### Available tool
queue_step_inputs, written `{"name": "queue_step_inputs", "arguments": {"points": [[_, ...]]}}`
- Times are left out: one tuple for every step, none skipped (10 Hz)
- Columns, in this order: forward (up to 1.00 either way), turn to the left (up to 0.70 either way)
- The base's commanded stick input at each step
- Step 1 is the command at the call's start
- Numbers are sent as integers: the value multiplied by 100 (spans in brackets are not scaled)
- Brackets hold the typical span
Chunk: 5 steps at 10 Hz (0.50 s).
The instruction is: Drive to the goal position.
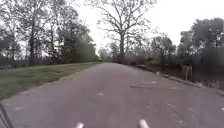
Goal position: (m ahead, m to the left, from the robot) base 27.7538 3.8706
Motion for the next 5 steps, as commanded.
{"name": "queue_step_inputs", "arguments": {"points": [[70, 0], [70, 0], [70, 0], [70, 0], [70, 0]]}}
